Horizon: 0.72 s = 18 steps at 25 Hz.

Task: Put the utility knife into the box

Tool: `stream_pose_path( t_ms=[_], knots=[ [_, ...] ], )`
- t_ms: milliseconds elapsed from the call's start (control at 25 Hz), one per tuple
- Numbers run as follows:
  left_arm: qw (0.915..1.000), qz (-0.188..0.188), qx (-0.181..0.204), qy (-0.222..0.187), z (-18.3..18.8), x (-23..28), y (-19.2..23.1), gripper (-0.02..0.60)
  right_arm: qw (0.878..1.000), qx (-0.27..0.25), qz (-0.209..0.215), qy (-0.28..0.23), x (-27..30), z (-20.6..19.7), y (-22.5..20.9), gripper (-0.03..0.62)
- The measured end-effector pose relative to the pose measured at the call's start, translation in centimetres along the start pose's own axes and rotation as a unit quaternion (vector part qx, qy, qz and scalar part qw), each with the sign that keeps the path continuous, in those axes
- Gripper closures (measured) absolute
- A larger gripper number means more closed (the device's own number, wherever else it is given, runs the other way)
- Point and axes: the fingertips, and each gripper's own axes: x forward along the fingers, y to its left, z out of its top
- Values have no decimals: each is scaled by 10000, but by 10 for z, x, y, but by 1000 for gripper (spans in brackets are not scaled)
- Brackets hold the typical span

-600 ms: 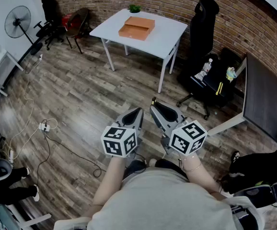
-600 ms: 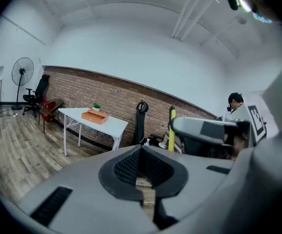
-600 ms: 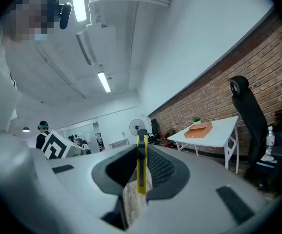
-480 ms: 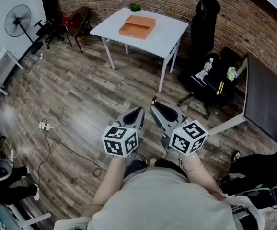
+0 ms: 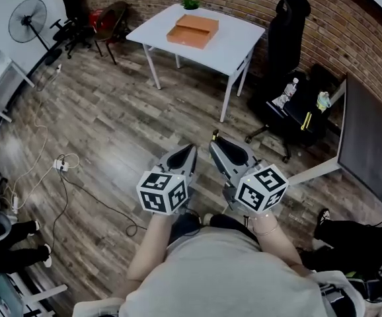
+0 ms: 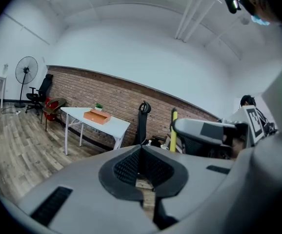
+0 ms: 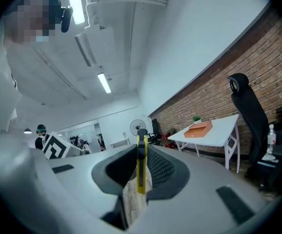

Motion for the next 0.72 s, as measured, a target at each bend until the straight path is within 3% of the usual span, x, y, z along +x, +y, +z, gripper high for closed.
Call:
stream_pose_path(
  t_ms=[200, 400, 560, 720],
  knots=[
    [9995, -155, -239, -159, -8, 1, -13, 575, 9996, -153, -26, 236, -8, -14, -10, 531],
    [9951, -353, -787, -483, -10, -1, -19, 575, 9992, -179, 39, 362, -14, -15, -23, 531],
    [9944, -372, -787, -606, -1, 8, -7, 575, 9991, -271, -243, 228, -6, 2, -54, 533],
    [9917, -494, -983, -668, 4, 30, 15, 575, 9995, -121, -221, 208, 19, -1, -71, 531]
  ],
)
